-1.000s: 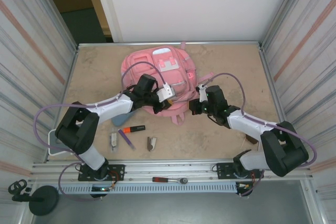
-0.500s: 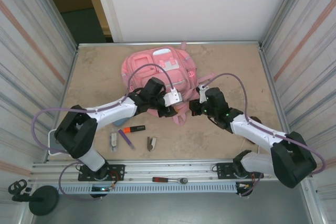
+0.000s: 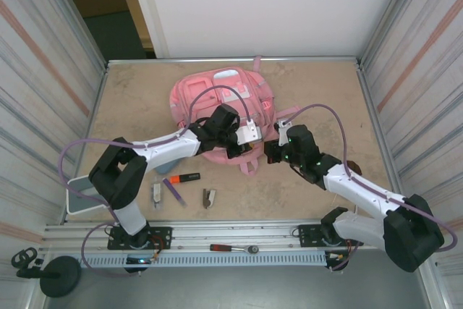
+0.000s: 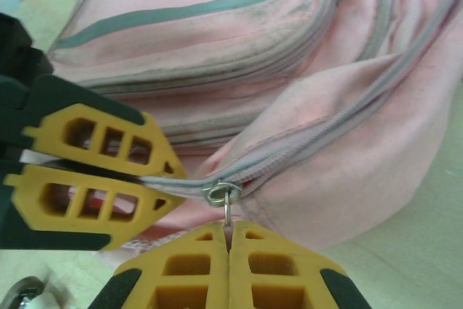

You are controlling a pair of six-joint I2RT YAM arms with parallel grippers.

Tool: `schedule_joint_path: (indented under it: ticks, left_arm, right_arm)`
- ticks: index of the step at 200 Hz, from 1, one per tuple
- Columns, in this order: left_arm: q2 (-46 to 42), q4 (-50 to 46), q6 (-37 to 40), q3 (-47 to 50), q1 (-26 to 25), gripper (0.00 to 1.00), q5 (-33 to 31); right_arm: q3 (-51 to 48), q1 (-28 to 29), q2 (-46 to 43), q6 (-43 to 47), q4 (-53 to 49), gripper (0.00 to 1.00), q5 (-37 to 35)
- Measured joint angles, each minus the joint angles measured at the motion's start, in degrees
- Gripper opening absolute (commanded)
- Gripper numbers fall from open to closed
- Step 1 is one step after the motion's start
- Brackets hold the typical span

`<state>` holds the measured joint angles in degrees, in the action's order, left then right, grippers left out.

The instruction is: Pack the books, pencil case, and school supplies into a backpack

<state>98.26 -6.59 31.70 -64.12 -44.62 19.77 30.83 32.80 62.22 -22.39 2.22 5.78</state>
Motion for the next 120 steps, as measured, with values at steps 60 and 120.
schedule_joint_path:
  ticks: [60,120]
  left_arm:
    - [-1.6,-2.1,5.4,-3.2,0.3,0.0,6.1]
    - [-4.6,-3.5,8.2,-1.4,3.4,0.0,10.3]
  right_arm:
    - [0.0,-6.1,-4.5,0.1,-2.6,0.0,1.8]
    - [2.8,-11.5,-1.2,1.1,-6.6,0.0,3.6]
